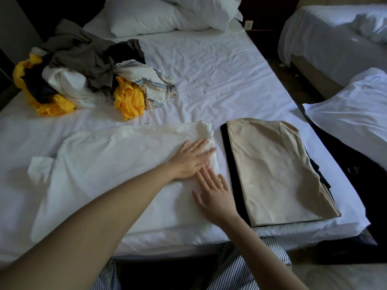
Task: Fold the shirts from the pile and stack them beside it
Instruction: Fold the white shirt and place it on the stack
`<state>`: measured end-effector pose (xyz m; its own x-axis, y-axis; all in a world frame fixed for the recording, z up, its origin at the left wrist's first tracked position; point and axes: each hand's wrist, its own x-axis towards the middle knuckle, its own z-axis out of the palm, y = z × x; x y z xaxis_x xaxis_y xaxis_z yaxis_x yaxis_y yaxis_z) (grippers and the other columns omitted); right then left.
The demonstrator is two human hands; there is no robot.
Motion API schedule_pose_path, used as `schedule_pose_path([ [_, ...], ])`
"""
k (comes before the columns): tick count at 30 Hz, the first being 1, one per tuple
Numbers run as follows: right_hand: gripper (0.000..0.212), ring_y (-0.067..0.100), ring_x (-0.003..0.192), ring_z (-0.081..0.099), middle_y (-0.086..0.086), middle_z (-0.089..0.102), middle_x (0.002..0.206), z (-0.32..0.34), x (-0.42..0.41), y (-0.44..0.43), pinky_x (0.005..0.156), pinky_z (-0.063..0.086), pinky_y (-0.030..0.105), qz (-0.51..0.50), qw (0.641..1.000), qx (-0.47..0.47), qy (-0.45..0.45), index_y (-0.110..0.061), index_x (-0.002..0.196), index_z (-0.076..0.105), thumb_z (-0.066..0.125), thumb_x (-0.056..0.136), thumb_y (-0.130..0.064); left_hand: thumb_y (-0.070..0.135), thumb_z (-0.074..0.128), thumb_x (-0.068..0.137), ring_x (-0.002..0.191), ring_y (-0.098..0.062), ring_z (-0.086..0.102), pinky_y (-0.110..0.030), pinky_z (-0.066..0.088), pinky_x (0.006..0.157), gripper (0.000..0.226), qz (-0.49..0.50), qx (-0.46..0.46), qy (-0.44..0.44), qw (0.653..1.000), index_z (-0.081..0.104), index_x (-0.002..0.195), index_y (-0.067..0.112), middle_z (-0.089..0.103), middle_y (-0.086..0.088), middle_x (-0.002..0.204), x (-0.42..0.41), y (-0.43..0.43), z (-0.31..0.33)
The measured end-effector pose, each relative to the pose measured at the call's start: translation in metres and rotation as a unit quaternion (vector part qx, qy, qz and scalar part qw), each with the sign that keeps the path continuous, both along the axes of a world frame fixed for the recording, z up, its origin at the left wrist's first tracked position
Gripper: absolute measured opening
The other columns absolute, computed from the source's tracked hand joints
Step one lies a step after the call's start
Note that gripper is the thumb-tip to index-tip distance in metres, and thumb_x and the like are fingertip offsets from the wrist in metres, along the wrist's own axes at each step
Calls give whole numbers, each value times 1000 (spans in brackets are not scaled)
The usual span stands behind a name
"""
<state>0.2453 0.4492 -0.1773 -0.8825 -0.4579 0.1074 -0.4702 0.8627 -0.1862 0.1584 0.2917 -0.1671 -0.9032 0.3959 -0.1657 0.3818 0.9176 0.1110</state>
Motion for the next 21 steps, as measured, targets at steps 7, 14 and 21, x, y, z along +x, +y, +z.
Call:
schedule_pose_path([
  [7, 61, 31, 125, 51, 16, 54, 134, -21, 17, 10, 110, 12, 45, 37, 998, 45, -22, -10, 128, 58, 35, 88, -51, 51, 19, 100, 146, -9, -7, -41, -6, 117, 59, 73, -3, -25, 997, -6, 150, 34, -8, 13, 159, -11, 5, -5],
  [14, 62, 29, 122, 54, 13, 57, 132, -14, 26, 17, 108, 15, 45, 38, 997, 43, -60, -12, 127, 58, 35, 87, -54, 39, 19, 103, 146, -8, 3, -34, -2, 117, 52, 150, 28, 32, 988, 7, 152, 29, 4, 11, 160, 11, -7, -14],
  [21, 71, 35, 127, 48, 10, 61, 127, 5, 30, -11, 112, 3, 39, -18, 998, 21, -51, -14, 120, 63, 12, 96, -56, 58, -5, 82, 146, -7, 4, -31, 0, 116, 74, 145, 10, 4, 989, 7, 151, 35, 4, 11, 160, 66, -79, -11],
])
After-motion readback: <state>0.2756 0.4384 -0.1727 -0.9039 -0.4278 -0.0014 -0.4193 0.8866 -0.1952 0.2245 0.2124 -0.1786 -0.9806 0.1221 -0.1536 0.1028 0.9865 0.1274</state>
